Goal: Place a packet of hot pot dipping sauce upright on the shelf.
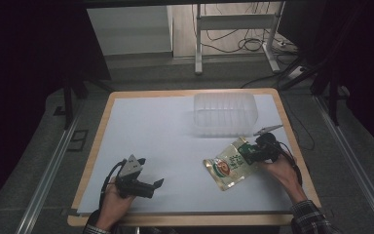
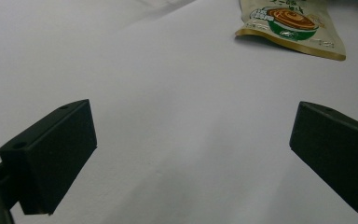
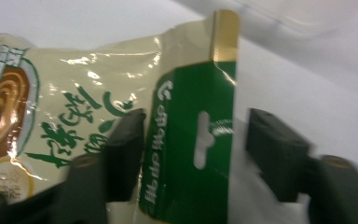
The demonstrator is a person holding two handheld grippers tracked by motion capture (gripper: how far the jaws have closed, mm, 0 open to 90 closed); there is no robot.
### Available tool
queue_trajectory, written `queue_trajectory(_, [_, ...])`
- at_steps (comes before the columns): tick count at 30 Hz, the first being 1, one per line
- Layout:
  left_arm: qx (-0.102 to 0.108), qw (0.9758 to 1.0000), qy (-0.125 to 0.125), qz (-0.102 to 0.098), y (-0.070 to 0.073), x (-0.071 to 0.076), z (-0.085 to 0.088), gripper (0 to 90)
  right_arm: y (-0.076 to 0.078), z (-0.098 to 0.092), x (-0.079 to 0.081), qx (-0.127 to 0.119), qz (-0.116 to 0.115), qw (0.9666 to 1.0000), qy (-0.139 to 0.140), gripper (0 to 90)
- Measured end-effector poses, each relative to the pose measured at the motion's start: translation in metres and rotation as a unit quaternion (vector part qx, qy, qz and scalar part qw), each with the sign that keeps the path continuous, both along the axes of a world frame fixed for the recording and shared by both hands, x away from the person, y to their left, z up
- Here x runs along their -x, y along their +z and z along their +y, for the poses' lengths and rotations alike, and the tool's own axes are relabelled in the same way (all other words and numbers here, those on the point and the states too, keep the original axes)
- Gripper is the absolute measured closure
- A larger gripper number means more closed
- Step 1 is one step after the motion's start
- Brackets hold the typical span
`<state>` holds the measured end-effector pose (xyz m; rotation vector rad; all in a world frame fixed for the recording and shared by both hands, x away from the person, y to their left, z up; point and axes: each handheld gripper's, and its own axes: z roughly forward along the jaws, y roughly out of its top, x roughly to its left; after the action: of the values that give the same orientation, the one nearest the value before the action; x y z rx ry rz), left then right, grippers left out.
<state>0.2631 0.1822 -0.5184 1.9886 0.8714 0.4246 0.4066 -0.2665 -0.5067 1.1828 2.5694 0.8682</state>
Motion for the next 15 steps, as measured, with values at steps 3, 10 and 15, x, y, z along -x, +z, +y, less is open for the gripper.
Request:
queue_trajectory(3, [0.0,1.0,0.0,0.0,0.0,0.0,0.0,0.3,0.001,0.006,0.002,0.012,-0.004,0.9998,0.014,55.8])
queue_trajectory(10, [-0.003,1.0,0.0,0.0,0.0,0.0,-0.001,0.3,0.0,0.01,0.006,-0.001,0.008,0.9992,0.039,82.8])
queue_trajectory(15, [-0.001,1.0,0.001,-0.001,0.0,0.0,-0.001,0.4,0.003,0.02,0.012,0.028,-0.009,0.9987,0.041,88.7])
